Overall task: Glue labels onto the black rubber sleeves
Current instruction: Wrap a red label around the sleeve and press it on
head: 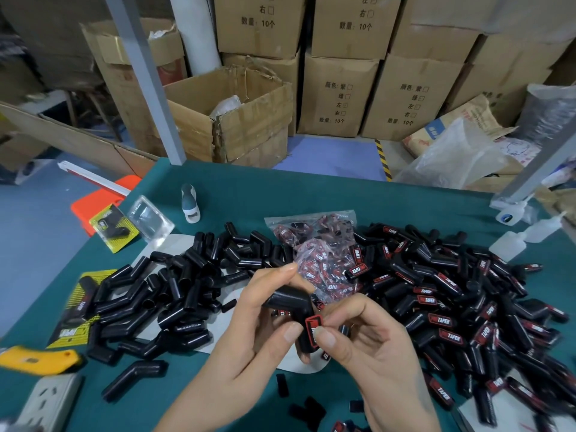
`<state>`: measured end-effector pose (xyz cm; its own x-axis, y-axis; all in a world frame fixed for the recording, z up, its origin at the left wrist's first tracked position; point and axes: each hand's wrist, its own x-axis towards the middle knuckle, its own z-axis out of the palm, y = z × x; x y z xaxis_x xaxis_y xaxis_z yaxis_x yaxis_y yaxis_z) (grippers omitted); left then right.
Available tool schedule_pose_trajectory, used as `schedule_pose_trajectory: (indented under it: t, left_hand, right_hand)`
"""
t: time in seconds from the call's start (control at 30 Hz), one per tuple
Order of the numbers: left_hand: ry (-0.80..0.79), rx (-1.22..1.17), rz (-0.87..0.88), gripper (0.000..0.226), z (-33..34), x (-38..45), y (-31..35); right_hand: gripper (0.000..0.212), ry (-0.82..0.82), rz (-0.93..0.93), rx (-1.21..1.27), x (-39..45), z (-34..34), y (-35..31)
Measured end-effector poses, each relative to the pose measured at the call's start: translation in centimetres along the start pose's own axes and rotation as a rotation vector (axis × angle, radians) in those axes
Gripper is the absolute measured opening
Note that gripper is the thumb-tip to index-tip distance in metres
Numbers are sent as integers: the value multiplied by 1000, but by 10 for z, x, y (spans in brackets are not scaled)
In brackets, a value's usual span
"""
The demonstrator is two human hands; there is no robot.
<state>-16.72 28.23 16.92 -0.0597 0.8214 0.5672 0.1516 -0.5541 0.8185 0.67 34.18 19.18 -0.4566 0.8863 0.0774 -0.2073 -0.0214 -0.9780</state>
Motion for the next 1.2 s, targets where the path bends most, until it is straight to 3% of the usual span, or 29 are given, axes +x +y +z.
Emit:
schedule_pose_trajectory:
  t: [0.7,0.93,1.2]
  left_hand:
    - [5,12,22,53,4,2,0]
    - [47,86,39,50,8,0,-2]
    - [105,7,48,51,13,3,-1]
  right_hand:
    - [43,8,-10,1,-3,4,-6]
    - [42,10,-20,15,-2,6,-8]
    - [41,44,-58,32,-1,7,-8]
